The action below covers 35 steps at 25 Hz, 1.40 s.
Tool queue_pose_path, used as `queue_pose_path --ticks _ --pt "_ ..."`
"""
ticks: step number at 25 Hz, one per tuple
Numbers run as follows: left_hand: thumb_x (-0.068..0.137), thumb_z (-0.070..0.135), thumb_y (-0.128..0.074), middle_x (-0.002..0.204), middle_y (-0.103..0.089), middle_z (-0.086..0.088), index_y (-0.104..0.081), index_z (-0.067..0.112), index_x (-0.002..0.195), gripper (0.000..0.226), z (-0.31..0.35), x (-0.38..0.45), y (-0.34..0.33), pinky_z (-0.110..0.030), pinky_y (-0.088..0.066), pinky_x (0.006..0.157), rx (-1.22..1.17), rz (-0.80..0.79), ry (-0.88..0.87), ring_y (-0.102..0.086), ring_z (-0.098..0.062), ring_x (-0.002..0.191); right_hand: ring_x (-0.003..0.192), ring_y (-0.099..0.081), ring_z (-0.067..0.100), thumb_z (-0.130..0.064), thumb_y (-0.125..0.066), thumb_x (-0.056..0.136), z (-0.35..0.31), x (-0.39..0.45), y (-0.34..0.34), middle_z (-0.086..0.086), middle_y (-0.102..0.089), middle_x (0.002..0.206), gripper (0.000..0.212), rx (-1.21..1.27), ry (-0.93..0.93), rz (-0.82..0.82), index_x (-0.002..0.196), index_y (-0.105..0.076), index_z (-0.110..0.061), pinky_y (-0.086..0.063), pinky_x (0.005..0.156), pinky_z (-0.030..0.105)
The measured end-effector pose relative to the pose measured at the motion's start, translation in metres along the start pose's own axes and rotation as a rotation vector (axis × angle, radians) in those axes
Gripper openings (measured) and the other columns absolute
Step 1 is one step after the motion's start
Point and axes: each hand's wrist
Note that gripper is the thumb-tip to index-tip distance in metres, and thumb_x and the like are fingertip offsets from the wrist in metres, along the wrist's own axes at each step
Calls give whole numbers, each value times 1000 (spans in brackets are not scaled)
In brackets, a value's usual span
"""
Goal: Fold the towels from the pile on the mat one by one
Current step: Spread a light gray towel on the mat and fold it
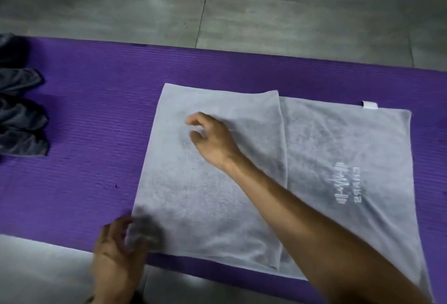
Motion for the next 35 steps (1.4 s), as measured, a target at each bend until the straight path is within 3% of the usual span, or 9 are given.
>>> queue_pose_path --ticks 3,5,10,13,17,24,27,29,35 --pt "86 42 -47 95 -67 -3 -67 21 100 32 64 -48 -65 -34 -45 75 22 -103 -448 -64 -28 79 93 -60 16 -6 -55 81 49 -99 40 -1 -67 99 22 -149 38 529 97 -66 -15 -49 88 33" --pt "86 36 -49 101 -67 0 -64 25 98 22 94 -81 -109 -31 -48 74 41 -177 -656 -63 -24 84 83 -60 17 -10 -58 81 74 -172 60 -3 -66 92 19 -302 -133 676 96 -59 -22 -50 78 33" --pt "61 34 -52 97 -68 2 -66 21 99 43 130 -118 -147 -31 -55 72 139 -370 -755 -66 -23 85 90 -66 -2 -6 -64 84 83 -257 71 -21 -70 94 36 153 -563 188 98 -60 -39 -54 88 27" --pt "58 37 -71 91 -65 3 -63 20 97 43 136 -125 -144 -32 -53 61 205 -374 -679 -62 -21 76 83 -66 4 -27 -58 88 73 -234 105 -8 -71 89 12 -65 -634 -54 93 -68 -27 -54 83 31" --pt "39 25 -79 87 -64 1 -63 16 96 60 137 -129 -143 -31 -54 52 321 -359 -588 -62 -21 70 93 -65 14 -24 -59 89 63 -153 136 -3 -70 99 13 -115 -493 196 99 -67 -19 -50 87 31" --pt "61 29 -49 88 -64 -2 -66 18 80 27 118 -133 -140 -32 -54 60 199 -277 -610 -65 -28 79 105 -62 16 -22 -74 81 53 -2 138 0 -64 116 42 189 -452 164 122 -64 -18 -50 92 26" --pt "59 29 -52 81 -63 -2 -61 17 70 18 118 -135 -130 -33 -47 61 135 -224 -690 -61 -27 75 98 -61 12 -9 -73 83 47 9 142 1 -63 111 42 433 -441 216 124 -63 -8 -49 71 8" --pt "56 24 -55 72 -55 1 -55 17 66 12 120 -134 -123 -29 -37 63 69 -150 -783 -53 -22 66 88 -64 10 -5 -72 83 52 6 151 3 -67 107 35 603 -441 251 118 -67 -8 -48 59 11" --pt "59 17 -55 82 -66 0 -71 17 90 35 147 -152 -125 -23 -46 59 -41 -93 -980 -56 -19 62 112 -65 18 -6 -71 81 89 -15 198 5 -68 122 33 759 -416 321 112 -72 -16 -51 77 20"
Point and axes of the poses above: each hand's wrist, its own x-axis towards the middle knuckle, its own y-axis out of the back of the hand, z = x × y
